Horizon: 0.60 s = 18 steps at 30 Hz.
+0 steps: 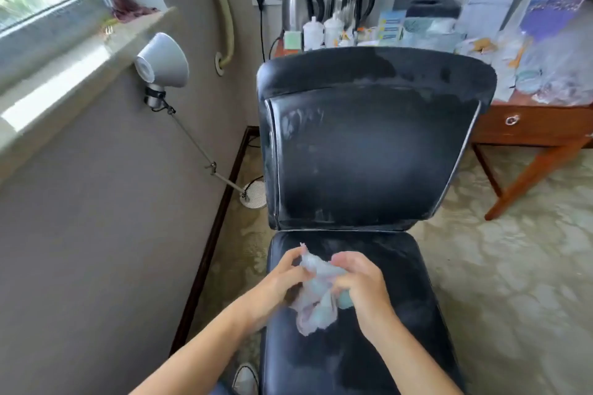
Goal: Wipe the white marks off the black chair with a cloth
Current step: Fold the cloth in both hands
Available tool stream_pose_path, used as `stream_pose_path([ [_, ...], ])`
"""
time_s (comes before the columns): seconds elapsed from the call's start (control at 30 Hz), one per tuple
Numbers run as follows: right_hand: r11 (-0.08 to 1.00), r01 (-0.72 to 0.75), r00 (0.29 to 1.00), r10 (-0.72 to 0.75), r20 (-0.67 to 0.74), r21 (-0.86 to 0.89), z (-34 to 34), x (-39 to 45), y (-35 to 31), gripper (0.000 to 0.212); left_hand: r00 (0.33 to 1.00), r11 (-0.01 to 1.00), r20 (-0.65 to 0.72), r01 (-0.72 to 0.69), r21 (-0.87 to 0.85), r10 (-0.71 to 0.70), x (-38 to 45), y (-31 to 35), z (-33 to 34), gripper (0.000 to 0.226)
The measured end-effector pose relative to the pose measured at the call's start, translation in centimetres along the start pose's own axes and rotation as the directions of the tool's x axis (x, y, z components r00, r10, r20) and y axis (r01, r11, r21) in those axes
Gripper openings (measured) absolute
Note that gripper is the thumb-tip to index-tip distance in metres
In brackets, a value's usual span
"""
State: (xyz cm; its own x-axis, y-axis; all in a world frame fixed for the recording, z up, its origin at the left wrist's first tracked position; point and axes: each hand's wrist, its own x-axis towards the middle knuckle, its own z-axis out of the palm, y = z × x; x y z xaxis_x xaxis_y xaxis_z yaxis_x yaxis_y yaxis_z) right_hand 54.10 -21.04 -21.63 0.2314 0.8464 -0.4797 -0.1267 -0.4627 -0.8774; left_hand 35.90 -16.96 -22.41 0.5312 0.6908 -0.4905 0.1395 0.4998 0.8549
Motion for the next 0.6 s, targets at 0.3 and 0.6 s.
stream_pose_path([
  [0.3,0.917,0.115,0.952,0.007,0.305,-0.381,0.5,-6.1,-17.5,0.019,0.938,0.996,-0.339,-0.088,-0.017,0.077,-11.5,13.6,4.5,0.038],
  [0.6,0.943,0.204,0.887,-0.065,0.457,-0.262,13.4,-5.5,-25.8,0.019,0.799,0.954,-0.523,-0.275,0.119,0.296,-17.2,18.8,-5.5,0.030],
])
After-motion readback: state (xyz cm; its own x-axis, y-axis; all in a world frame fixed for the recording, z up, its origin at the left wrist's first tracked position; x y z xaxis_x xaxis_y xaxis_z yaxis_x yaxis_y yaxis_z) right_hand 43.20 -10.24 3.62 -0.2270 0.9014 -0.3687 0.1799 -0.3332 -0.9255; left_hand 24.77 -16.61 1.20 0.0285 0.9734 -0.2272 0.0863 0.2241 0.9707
